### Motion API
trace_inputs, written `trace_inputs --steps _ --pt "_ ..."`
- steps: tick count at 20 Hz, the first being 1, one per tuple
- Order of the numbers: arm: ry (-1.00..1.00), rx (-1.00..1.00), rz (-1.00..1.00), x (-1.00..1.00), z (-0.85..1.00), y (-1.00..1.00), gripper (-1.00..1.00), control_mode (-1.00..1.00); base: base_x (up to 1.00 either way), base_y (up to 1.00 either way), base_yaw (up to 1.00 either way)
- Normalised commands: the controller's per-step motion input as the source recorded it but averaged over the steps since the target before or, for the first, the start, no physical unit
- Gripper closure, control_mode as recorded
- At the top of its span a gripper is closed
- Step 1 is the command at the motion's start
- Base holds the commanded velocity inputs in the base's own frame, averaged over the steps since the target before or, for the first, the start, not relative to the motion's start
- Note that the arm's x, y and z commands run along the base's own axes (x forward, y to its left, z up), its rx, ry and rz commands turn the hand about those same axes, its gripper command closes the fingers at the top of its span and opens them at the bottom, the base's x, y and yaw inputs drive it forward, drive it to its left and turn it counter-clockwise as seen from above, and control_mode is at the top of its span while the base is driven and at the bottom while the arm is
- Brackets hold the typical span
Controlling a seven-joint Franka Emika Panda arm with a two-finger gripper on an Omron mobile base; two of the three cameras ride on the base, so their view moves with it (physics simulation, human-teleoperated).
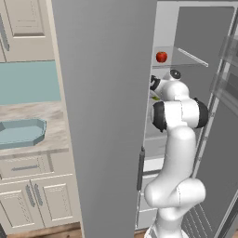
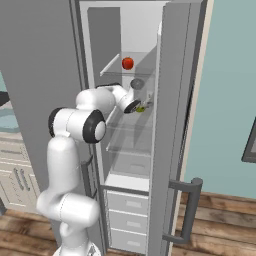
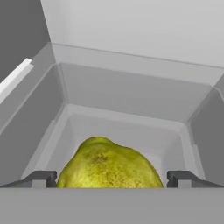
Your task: Pick the apple and pear from the fridge and place them inside the tupperware on the counter.
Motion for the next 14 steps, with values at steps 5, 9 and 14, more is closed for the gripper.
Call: trace_inputs --steps 5,9,14 --pt "0.0 -0.06 0.02 0.0 -0.33 0.0 1.0 -1.0 0.0 0.0 0.0" --pt "0.03 -0.05 0.02 -0.03 -0.31 0.01 1.0 -1.0 0.0 0.0 0.0" --pt "-0.02 -0.05 0.0 -0.35 -0.17 0.06 1.0 -1.0 0.0 0.0 0.0"
